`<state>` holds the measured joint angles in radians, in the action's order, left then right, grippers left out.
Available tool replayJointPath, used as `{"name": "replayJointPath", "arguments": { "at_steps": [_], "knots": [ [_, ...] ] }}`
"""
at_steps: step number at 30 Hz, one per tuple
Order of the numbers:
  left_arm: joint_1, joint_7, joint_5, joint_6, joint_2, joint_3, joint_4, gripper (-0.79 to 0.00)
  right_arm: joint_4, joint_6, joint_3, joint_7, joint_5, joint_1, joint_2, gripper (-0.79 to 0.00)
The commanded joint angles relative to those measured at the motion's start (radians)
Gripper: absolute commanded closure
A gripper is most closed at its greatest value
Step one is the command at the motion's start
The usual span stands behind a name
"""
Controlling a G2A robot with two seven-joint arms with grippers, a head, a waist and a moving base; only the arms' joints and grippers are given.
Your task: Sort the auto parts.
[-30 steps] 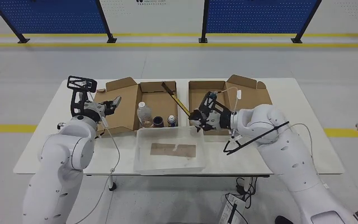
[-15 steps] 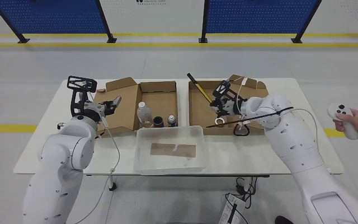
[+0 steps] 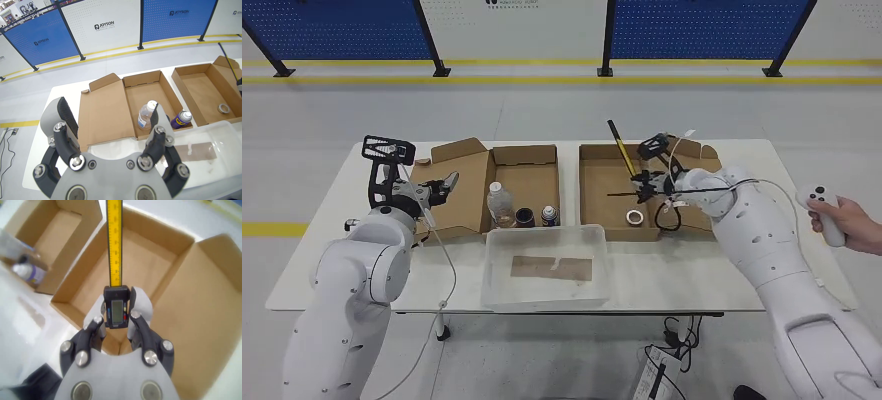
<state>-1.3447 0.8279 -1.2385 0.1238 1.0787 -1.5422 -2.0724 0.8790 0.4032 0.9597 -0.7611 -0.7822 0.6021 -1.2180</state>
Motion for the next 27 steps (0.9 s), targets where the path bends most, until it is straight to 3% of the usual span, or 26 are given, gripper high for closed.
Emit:
{"name": "replayJointPath", "arguments": {
  "at_steps": [1,13,27],
  "knots": [
    [0.000,0.000,0.000,0.000,0.000,0.000,0.000,-0.785,-0.051,-0.003,-0.021,0.008,0.037,-0.018,-0.016,0.000],
    [0.000,0.000,0.000,0.000,0.000,0.000,0.000,-0.785,-0.247,0.029,-0.174,-0.011,0.053,-0.125,-0.112,0.000],
    [0.000,0.000,0.000,0.000,0.000,0.000,0.000,-0.785,-0.404,0.079,-0.243,0.029,0.103,-0.161,-0.194,0.000]
  ]
}}
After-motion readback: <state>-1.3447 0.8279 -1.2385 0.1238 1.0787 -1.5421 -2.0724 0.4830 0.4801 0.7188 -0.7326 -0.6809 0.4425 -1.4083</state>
